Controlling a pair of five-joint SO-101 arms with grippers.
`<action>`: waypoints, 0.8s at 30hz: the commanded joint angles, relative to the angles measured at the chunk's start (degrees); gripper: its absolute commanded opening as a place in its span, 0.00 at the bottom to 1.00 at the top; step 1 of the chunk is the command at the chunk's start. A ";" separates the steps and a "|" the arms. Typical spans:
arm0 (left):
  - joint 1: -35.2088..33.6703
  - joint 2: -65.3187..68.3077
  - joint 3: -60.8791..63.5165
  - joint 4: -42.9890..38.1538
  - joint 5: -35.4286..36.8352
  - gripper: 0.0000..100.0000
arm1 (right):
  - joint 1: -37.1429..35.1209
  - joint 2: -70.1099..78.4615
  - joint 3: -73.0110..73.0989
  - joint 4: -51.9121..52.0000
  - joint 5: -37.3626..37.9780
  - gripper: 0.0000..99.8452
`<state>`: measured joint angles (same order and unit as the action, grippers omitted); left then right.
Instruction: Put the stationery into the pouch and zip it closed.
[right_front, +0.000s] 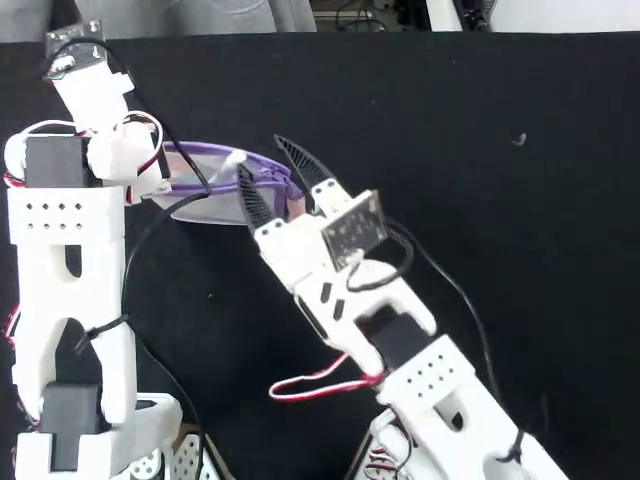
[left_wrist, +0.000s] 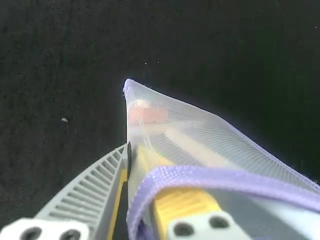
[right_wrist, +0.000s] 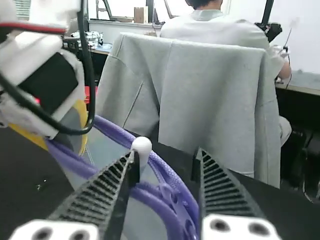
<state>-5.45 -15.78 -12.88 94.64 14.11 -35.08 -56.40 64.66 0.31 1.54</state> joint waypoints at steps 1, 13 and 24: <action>0.57 -0.26 -0.22 -1.32 0.09 0.03 | -2.73 2.07 -6.46 -1.05 -0.70 0.18; 0.48 -0.26 4.53 -5.54 -0.18 0.03 | 2.99 5.58 -9.45 -0.70 -0.79 0.18; 0.48 -0.79 4.70 -5.71 -0.26 0.03 | 3.08 6.11 -10.77 1.32 -0.53 0.18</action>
<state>-5.63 -16.75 -8.22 89.71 14.02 -32.79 -50.68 58.59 0.66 1.36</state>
